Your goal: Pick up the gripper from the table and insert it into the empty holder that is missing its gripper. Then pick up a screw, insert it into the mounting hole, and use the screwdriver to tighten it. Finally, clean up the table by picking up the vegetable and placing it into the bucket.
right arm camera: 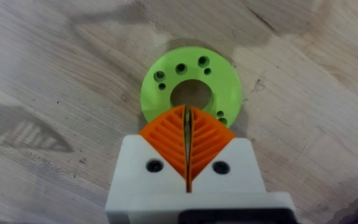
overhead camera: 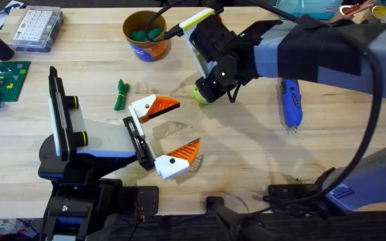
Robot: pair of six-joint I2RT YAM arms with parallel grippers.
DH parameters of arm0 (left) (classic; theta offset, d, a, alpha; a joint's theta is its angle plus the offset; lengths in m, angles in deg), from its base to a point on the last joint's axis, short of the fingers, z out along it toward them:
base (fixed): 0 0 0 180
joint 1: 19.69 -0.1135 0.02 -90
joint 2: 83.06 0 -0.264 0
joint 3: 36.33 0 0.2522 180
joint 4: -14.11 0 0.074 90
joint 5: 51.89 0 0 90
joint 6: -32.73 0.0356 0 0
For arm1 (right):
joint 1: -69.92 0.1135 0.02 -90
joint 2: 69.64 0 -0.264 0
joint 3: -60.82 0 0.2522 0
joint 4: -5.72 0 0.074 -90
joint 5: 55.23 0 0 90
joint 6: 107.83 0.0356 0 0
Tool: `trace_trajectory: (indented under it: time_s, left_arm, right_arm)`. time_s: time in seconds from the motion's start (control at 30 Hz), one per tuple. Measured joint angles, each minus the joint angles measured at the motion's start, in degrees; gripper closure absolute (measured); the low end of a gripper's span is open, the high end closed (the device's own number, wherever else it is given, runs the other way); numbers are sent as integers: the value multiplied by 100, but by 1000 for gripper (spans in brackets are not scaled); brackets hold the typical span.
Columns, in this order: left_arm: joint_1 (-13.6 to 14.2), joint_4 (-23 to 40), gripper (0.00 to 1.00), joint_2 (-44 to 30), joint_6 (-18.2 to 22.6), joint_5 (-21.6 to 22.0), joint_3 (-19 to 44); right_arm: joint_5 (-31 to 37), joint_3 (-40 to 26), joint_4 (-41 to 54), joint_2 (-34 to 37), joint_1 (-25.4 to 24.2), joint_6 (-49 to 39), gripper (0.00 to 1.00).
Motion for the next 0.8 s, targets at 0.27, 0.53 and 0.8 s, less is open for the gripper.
trace_trajectory:
  time_s: [0.27, 0.53, 0.8]
  left_arm:
    - [0, -5, 12, -1, -4, 0, 0]
    - [0, -5, 12, -1, -4, 0, 0]
    - [0, -5, 12, -1, -4, 0, 0]
  right_arm:
    - [-2, 2, -53, 0, 0, 3, 988]
    - [-2, -24, -85, 0, 0, -140, 988]
    - [-4, -432, 184, 0, -1, -464, 113]
